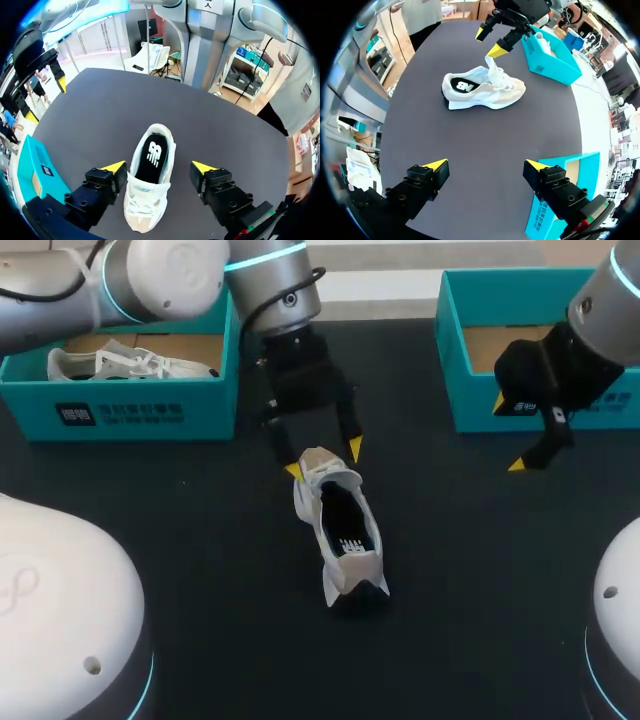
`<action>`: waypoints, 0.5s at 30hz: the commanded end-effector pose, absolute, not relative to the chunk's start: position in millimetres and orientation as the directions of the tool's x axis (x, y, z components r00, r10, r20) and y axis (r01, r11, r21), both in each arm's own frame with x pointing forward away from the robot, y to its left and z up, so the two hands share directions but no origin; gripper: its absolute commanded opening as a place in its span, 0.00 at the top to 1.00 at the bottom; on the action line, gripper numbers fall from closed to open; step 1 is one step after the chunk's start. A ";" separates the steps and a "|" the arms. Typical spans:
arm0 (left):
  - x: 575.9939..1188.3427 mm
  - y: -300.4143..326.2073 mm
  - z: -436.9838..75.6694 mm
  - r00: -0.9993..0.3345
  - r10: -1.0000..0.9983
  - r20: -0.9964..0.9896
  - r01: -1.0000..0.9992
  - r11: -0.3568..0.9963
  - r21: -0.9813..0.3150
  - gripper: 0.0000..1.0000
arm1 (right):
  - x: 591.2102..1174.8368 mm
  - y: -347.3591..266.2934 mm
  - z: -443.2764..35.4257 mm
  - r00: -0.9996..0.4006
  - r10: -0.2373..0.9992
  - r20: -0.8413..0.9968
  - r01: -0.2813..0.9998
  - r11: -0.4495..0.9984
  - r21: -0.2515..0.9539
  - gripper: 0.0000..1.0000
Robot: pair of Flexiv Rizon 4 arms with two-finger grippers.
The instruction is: Take the shoe out of the shoebox, open the shoe tongue, remove and reinsert the insole, then place the shoe into the shoebox
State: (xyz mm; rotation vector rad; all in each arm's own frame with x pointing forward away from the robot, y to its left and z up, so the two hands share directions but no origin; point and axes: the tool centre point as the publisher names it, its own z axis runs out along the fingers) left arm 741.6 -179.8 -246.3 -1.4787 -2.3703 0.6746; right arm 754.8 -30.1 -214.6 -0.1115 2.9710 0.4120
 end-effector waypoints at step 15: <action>740.3 -209.5 -259.7 -0.397 0.918 -0.002 0.796 0.343 -0.498 1.00 | 752.1 -31.0 -215.4 -0.987 -0.053 -0.153 -0.093 0.959 0.266 0.00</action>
